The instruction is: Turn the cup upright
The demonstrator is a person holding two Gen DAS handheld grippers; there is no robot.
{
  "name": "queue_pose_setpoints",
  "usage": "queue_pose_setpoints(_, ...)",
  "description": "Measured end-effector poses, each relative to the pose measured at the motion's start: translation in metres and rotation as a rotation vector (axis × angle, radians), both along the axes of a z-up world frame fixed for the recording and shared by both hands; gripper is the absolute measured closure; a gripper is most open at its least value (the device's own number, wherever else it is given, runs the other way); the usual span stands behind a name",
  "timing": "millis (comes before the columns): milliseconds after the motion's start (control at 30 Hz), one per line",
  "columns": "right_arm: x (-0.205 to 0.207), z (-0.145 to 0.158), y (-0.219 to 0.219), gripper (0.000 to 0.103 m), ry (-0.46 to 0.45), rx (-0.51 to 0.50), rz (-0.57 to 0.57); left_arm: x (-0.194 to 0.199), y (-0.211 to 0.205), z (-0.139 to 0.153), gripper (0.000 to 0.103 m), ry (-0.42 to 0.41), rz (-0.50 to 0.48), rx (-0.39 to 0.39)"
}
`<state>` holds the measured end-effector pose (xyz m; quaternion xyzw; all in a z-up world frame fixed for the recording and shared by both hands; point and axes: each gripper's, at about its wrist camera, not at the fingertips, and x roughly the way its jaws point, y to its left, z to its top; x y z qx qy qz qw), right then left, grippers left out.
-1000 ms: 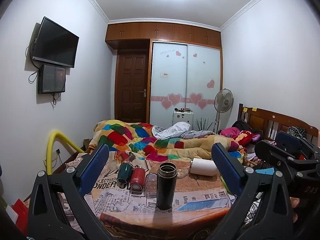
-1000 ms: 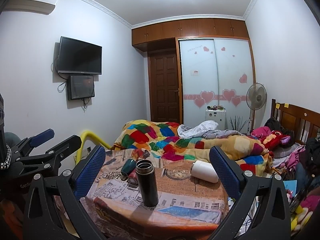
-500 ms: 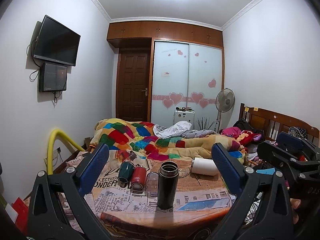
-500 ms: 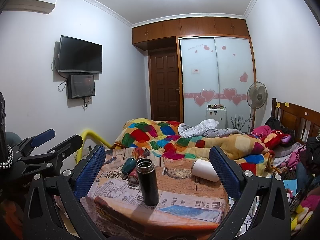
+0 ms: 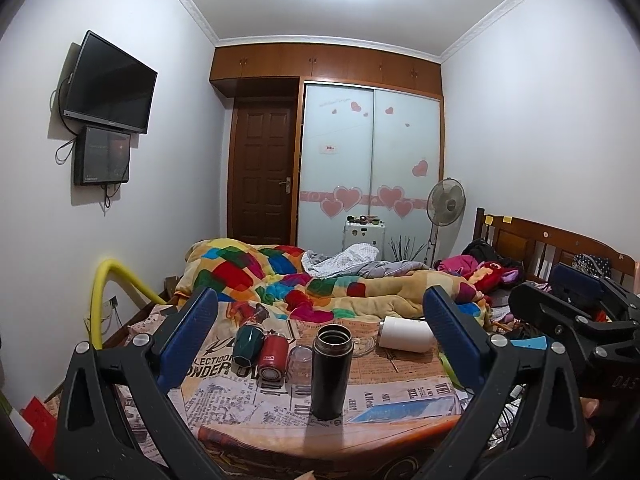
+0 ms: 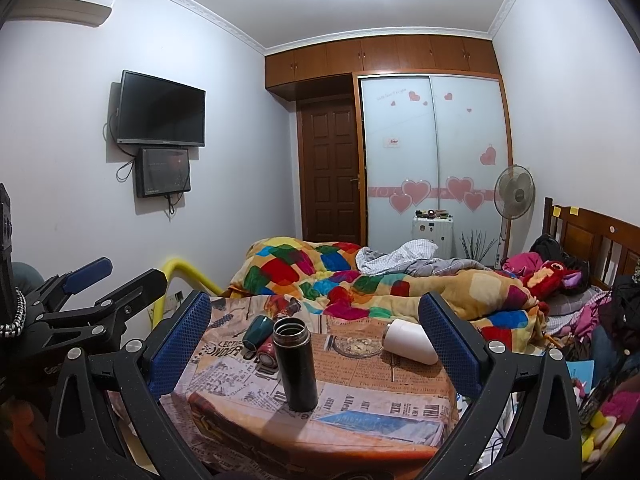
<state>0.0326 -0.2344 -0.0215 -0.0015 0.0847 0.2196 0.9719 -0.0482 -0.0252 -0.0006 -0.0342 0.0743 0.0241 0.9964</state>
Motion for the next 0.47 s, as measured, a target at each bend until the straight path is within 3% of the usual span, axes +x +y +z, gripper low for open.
queue_pose_setpoints(467,0.0018,-0.002,0.0044,0.0,0.016,-0.008,-0.004,0.0035,0.0045,-0.0013,0.0,0.013,0.009,-0.011)
